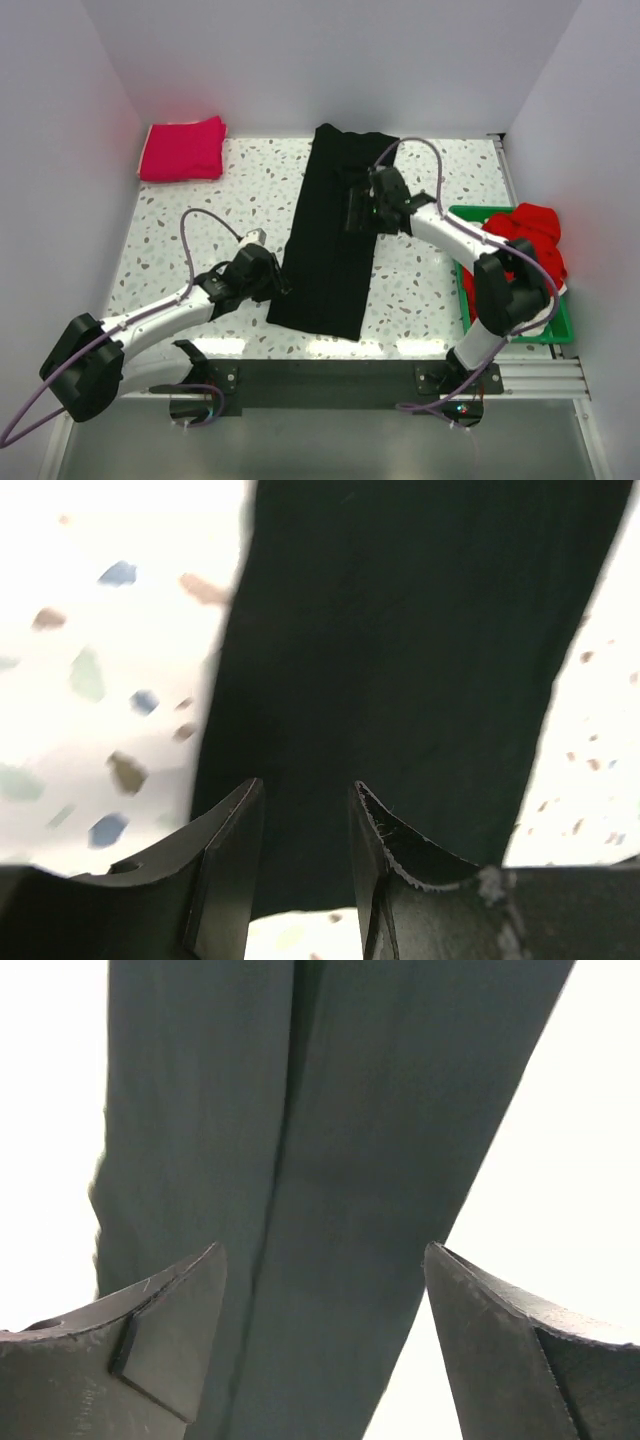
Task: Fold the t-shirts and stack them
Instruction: Fold the tshirt
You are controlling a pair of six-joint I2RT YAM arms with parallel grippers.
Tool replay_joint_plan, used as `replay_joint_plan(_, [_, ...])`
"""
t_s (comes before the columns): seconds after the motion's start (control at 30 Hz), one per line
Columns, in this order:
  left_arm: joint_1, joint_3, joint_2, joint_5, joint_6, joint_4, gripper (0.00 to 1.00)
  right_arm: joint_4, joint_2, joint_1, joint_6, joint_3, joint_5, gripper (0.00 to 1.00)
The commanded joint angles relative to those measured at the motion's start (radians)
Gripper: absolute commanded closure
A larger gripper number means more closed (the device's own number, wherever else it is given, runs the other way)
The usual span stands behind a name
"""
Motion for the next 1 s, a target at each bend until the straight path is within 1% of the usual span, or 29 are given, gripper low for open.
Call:
replay_joint_plan(0.0, [0.001, -0.036, -0.051, -0.019, 0.018, -0.06, 0.56, 0.063, -0.12, 0.11, 0.096, -0.233, -0.006, 0.18])
replay_joint_plan(0.03, [0.001, -0.039, -0.061, -0.021, 0.02, -0.066, 0.56, 0.066, -0.182, 0.127, 0.11, -0.34, -0.008, 0.18])
replay_joint_plan(0.1, [-0.001, -0.044, -0.07, -0.018, 0.024, -0.083, 0.56, 0.074, -0.25, 0.184, 0.151, -0.434, -0.008, 0.18])
replay_joint_plan(0.13, [-0.001, -0.044, -0.069, -0.015, 0.026, -0.088, 0.56, 0.067, -0.279, 0.201, 0.162, -0.509, -0.009, 0.18])
replay_joint_plan(0.17, [-0.001, -0.044, -0.067, -0.001, 0.03, -0.09, 0.56, 0.061, -0.343, 0.231, 0.174, -0.543, -0.009, 0.18])
replay_joint_plan(0.27, [-0.001, -0.053, -0.049, 0.019, 0.037, -0.088, 0.56, 0.035, -0.443, 0.271, 0.202, -0.629, -0.009, 0.21])
replay_joint_plan(0.43, [-0.001, -0.047, -0.023, 0.007, 0.054, -0.12, 0.57, -0.043, -0.506, 0.345, 0.216, -0.639, -0.009, 0.23])
replay_joint_plan(0.57, [-0.001, -0.042, -0.024, -0.002, 0.066, -0.149, 0.58, -0.066, -0.485, 0.448, 0.231, -0.62, 0.007, 0.24])
replay_joint_plan(0.67, [-0.001, -0.042, -0.011, 0.01, 0.072, -0.152, 0.59, -0.078, -0.45, 0.502, 0.239, -0.611, 0.023, 0.3])
replay_joint_plan(0.73, [-0.002, -0.039, 0.0, 0.011, 0.076, -0.152, 0.6, -0.089, -0.433, 0.534, 0.247, -0.606, 0.055, 0.31])
replay_joint_plan(0.8, [-0.002, -0.041, 0.009, 0.01, 0.077, -0.152, 0.6, -0.098, -0.425, 0.548, 0.245, -0.594, 0.067, 0.35])
replay_joint_plan(0.93, [-0.002, -0.048, 0.028, 0.022, 0.077, -0.14, 0.61, -0.109, -0.405, 0.577, 0.253, -0.588, 0.103, 0.39])
replay_joint_plan(0.97, [-0.002, -0.051, 0.032, 0.025, 0.075, -0.134, 0.61, -0.106, -0.401, 0.58, 0.257, -0.59, 0.103, 0.41])
